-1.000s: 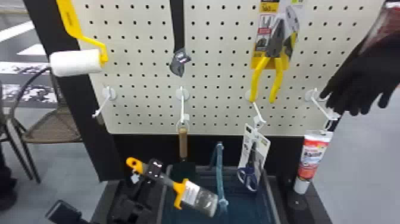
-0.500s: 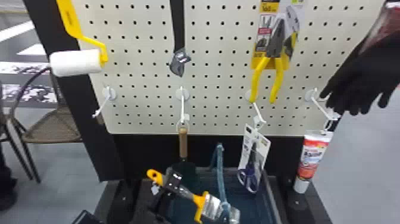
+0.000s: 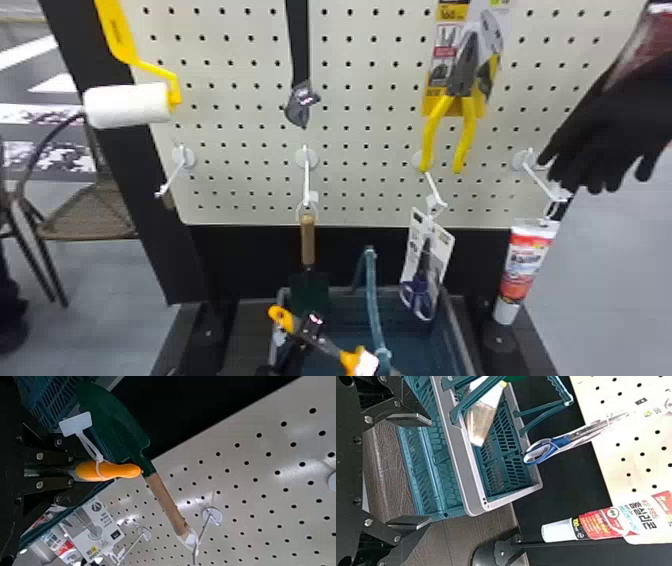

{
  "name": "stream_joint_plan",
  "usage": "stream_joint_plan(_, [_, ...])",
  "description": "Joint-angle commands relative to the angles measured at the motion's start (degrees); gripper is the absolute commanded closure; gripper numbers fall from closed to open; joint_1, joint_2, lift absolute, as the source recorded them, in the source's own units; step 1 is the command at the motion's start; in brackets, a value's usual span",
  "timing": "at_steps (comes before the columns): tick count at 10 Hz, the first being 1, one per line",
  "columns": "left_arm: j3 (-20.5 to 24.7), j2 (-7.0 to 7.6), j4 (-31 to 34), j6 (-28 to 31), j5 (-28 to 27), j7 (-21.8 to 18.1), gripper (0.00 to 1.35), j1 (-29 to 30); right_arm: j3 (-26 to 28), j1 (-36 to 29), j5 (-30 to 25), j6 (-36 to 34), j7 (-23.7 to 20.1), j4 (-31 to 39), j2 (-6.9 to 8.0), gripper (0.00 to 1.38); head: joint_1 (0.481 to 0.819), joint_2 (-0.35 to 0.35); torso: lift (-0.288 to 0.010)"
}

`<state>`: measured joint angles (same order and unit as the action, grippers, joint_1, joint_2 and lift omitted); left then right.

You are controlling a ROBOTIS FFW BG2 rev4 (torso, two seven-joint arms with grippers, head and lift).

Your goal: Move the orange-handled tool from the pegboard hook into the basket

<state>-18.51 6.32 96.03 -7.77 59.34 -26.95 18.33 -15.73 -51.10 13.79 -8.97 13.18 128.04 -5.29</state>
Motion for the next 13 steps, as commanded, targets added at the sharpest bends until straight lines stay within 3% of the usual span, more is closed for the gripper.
stream_joint_plan(1, [-0.1,0.36,-0.5,0.2,-0.5,-0.2,0.98,-0.6,0.0,0.0,0.0,0.0,0.0,0.0,0.01,0.41,0.549,0.0,-0.1])
stream_joint_plan(2, [-0.5,0.8,-0.5,-0.7,-0.5,-0.2,0.56,-1.1,0.0,0.0,0.0,0.0,0.0,0.0,0.01,0.41,0.549,0.0,-0.1])
stream_joint_plan(4, [-0.4,1.15,-0.5,-0.2,-0.5,-0.6,0.25,-1.3,0.0,0.0,0.1,0.0,0.0,0.0,0.01,0.41,0.549,0.0,-0.1])
stream_joint_plan(13, [0.0,1.5,-0.2,1.3,-0.4,-1.0,0.22,-1.7,0.0,0.0,0.0,0.0,0.0,-0.1,0.01,0.41,0.549,0.0,-0.1])
